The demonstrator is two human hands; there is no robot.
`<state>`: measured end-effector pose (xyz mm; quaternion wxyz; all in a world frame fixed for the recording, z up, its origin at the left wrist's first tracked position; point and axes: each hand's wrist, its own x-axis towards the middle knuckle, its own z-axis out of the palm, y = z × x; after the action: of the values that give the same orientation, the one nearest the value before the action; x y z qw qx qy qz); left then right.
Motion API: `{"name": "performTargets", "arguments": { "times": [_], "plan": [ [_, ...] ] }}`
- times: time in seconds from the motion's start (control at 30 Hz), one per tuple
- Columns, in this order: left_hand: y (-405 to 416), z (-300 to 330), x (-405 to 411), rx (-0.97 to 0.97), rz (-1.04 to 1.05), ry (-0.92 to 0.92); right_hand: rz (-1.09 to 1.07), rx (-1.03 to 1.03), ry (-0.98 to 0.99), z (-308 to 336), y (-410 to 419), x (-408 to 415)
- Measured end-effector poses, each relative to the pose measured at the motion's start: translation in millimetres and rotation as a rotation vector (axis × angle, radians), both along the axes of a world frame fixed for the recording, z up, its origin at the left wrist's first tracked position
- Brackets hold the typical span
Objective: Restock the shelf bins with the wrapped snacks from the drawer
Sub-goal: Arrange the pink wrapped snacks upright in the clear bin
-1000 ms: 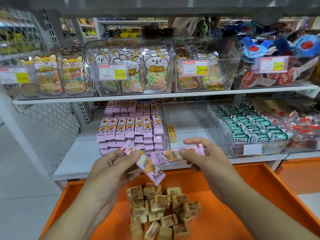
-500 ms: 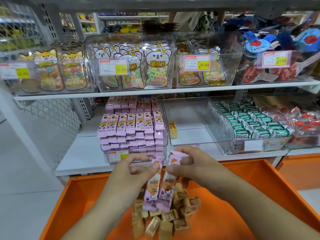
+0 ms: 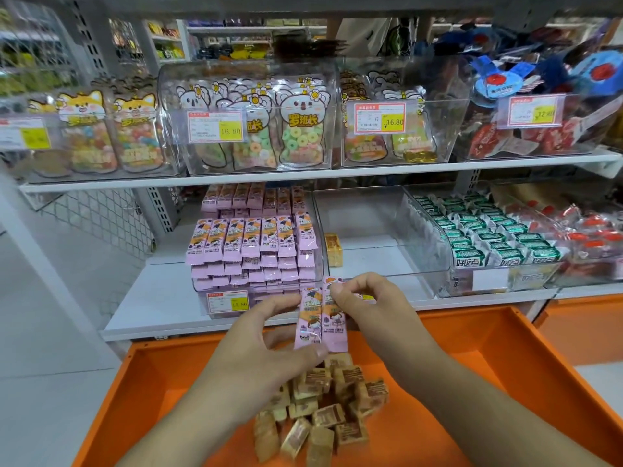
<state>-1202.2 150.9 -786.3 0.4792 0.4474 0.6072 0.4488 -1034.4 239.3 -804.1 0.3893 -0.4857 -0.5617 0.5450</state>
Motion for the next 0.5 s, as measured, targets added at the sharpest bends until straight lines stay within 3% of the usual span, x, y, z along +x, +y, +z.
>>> {"name": "performTargets", "arguments": {
  "times": [0.2, 0.37, 0.5],
  "plan": [
    [-0.5, 2.7, -5.4, 0.184, 0.086, 0.017, 0.258, 0.018, 0.049, 8.4, -5.2, 11.9],
    [-2.3, 6.4, -6.0, 0.243, 0.033, 0.026, 0.227, 0.156, -0.032, 12.0, -3.6, 11.8],
    [-0.4, 9.2, -13.9, 0.253, -0.011, 0.087, 0.274, 0.109, -0.046, 13.2, -4.7, 10.9]
  ]
}}
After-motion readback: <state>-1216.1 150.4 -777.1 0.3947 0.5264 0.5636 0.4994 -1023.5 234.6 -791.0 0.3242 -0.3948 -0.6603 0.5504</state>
